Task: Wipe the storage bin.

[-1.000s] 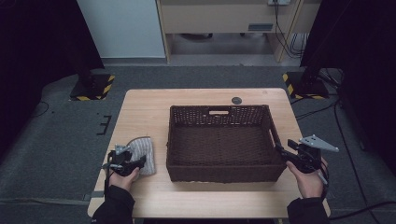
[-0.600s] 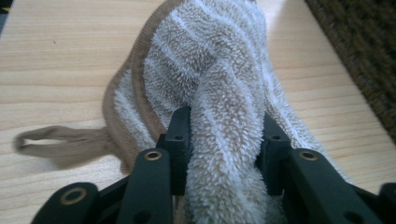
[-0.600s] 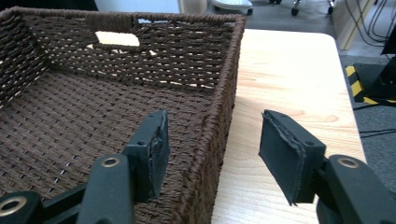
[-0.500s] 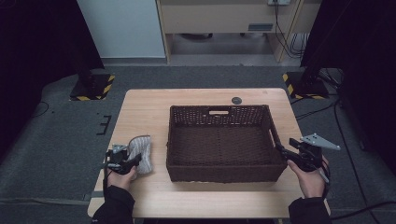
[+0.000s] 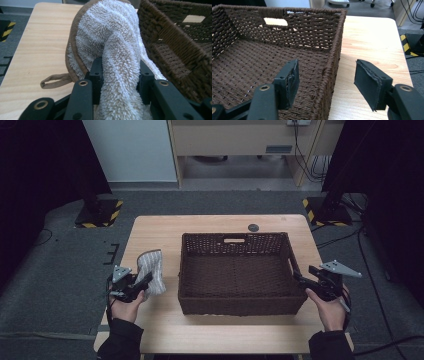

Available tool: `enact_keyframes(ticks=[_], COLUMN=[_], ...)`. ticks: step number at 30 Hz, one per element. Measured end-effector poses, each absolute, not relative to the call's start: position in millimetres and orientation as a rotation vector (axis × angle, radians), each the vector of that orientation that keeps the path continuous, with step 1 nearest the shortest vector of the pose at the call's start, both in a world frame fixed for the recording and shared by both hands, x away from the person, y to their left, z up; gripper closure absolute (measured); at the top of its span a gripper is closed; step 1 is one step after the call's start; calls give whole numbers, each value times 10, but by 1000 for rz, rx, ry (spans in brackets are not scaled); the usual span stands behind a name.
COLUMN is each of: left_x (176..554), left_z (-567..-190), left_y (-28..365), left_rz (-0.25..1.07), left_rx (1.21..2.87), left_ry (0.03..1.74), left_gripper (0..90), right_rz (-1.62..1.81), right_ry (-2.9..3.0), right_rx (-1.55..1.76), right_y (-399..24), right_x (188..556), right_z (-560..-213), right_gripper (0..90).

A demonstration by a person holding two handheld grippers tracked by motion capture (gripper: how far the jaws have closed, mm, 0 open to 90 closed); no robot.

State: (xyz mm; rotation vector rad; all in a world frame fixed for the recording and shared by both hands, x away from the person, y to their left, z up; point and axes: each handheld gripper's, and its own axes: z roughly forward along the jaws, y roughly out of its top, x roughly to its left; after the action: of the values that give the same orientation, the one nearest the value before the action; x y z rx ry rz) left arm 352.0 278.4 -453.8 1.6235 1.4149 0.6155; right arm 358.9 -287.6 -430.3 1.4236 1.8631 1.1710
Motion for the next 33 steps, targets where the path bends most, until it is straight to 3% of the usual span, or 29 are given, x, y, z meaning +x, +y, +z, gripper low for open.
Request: enact_keyframes(ticks=[18,27,33], left_x=[3895,4153,4274], left_z=[-4371,-4320,-4302], left_y=[2653,2546,2452], left_rz=[651,633,622], left_rx=[1619,1615,1652], left_ry=[1343,1336,1314], left_gripper=[646,648,648], right_rz=[1147,1118,1097], right_ry=[1901,1946,1979], right_rx=[1415,1415,1417], right_y=[-2848,-2843,-2823], right_x=[3627,3579,3555], right_z=[-4339,-4372,-4385], right_gripper=[447,568,597])
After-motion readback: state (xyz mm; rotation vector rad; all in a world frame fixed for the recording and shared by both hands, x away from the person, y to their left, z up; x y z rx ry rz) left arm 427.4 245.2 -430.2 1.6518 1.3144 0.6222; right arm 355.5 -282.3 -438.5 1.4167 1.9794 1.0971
